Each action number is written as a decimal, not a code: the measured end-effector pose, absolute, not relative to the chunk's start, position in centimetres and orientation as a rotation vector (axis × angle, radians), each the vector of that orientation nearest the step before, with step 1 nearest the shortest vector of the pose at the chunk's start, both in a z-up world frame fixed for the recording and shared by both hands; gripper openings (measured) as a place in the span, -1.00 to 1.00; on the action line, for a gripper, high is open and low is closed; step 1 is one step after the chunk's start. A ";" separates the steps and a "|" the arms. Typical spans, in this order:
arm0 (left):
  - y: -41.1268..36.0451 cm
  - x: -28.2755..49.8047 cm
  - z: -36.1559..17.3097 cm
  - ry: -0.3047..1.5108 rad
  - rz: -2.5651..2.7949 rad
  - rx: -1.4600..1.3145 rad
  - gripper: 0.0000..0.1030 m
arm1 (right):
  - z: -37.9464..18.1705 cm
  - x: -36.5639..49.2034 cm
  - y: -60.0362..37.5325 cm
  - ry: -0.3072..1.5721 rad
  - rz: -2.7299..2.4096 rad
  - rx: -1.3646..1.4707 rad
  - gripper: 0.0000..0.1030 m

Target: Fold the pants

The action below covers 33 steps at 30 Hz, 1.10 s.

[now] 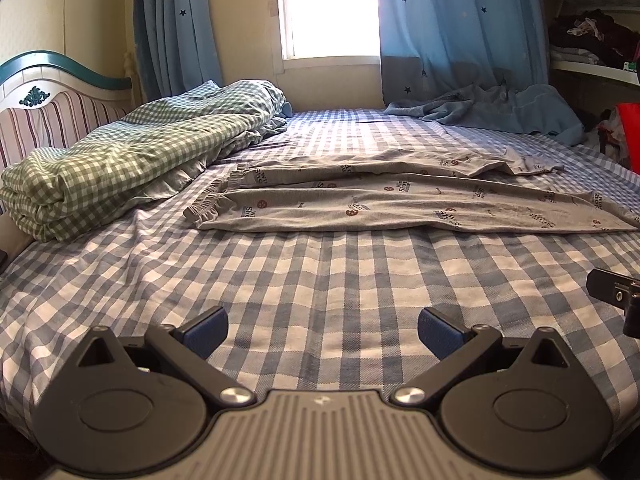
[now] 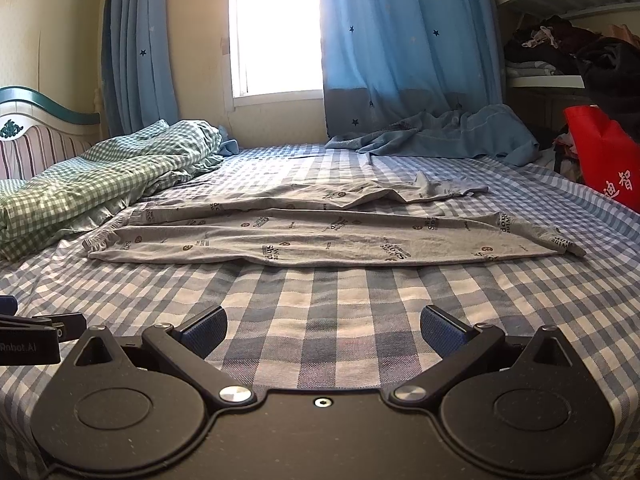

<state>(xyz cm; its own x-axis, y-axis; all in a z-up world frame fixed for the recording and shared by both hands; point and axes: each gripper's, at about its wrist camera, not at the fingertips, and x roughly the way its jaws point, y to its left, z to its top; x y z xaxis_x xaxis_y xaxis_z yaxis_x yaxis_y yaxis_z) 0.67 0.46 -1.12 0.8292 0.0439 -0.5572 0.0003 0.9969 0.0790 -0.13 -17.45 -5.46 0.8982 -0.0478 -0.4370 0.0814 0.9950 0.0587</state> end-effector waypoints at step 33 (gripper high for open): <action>6.0 13.8 4.1 0.598 0.140 0.152 1.00 | -1.2 10.2 -21.4 0.518 0.205 0.010 0.99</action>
